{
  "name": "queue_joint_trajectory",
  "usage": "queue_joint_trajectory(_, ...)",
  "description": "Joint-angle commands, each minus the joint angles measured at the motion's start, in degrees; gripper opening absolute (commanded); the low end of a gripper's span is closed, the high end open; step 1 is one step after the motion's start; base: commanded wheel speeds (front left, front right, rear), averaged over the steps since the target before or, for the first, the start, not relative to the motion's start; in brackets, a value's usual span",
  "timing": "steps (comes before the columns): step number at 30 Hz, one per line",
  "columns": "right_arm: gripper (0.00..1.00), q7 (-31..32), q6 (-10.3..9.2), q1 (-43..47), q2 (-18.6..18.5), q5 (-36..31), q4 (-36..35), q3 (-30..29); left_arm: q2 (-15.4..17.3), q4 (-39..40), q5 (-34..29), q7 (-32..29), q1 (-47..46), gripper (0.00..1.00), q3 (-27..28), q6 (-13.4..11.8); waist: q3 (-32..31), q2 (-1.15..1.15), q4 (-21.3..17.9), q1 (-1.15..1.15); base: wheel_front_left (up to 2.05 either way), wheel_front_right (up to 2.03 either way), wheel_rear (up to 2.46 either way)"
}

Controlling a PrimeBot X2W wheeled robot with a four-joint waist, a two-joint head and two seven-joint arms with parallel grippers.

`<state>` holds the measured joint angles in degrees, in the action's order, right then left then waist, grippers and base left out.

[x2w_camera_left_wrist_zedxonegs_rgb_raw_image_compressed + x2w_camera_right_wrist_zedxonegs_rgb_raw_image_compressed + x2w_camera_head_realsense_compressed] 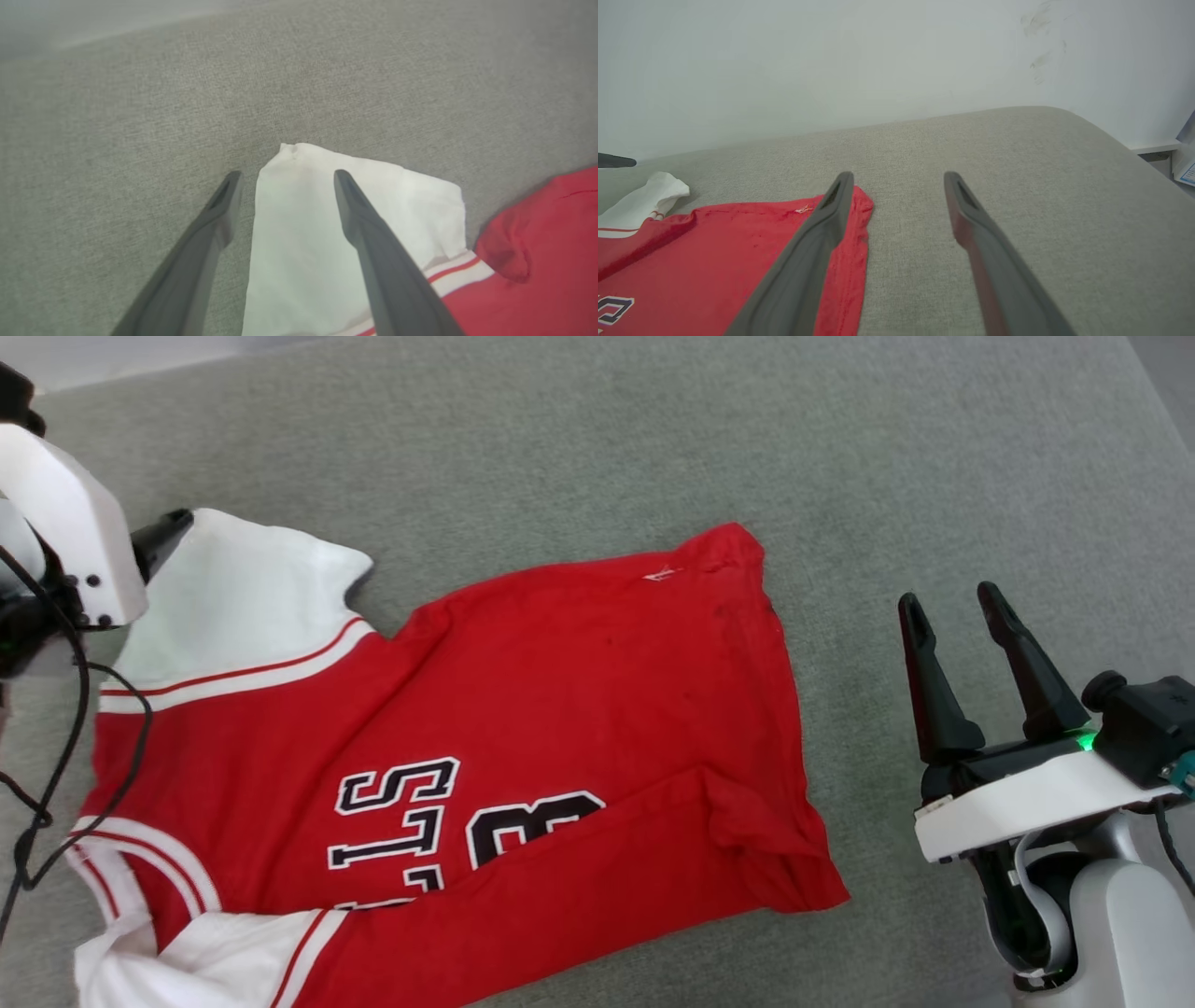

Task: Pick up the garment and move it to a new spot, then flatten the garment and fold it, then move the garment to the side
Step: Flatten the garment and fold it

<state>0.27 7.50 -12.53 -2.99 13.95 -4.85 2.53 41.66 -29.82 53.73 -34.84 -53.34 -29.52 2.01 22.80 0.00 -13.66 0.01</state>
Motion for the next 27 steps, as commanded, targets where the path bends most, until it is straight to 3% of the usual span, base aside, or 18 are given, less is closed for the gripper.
queue_joint_trajectory(1,1.00,-0.8,-0.02,-0.9,0.2,0.6,0.3,0.4,0.4,-1.1,0.7,-2.9,-0.9,1.00,-0.4,-0.4,2.0,0.00,-1.8,-0.01,0.00,0.00,0.00)
queue_joint_trajectory(10,1.00,-2.8,-0.02,-1.8,0.2,2.7,2.5,1.3,0.5,-4.5,4.0,-16.8,0.1,1.00,-2.9,-3.1,5.3,0.00,-3.8,-0.01,0.00,0.00,0.00)
queue_joint_trajectory(11,1.00,-2.9,-0.02,-1.9,0.2,2.8,2.7,1.4,0.1,-4.7,4.4,-17.8,0.7,0.71,-3.2,-3.3,5.5,0.00,-3.9,-0.01,0.00,0.00,0.00)
queue_joint_trajectory(12,1.00,-2.9,-0.02,-2.0,0.2,3.1,3.0,1.4,-0.5,-4.9,4.9,-18.5,1.3,0.20,-3.3,-3.4,5.6,0.00,-4.0,-0.01,0.00,0.00,0.00)
queue_joint_trajectory(13,1.00,-2.9,-0.02,-2.3,0.2,3.2,3.3,1.5,-0.9,-4.9,5.3,-18.8,1.8,0.00,-3.3,-3.6,5.7,0.00,-4.1,-0.01,0.00,0.00,0.00)
queue_joint_trajectory(20,1.00,-2.4,-0.02,-2.7,0.2,4.9,4.9,1.8,-1.9,-5.3,5.6,-13.8,2.6,0.00,-1.8,-3.1,4.3,0.00,-3.5,-0.01,0.00,0.00,0.00)
queue_joint_trajectory(27,1.00,6.0,-0.02,-6.4,0.1,7.5,11.3,1.2,-2.5,-4.0,3.9,-5.3,-0.7,0.00,-0.1,-1.7,1.8,0.00,0.1,-0.01,0.00,0.00,0.00)
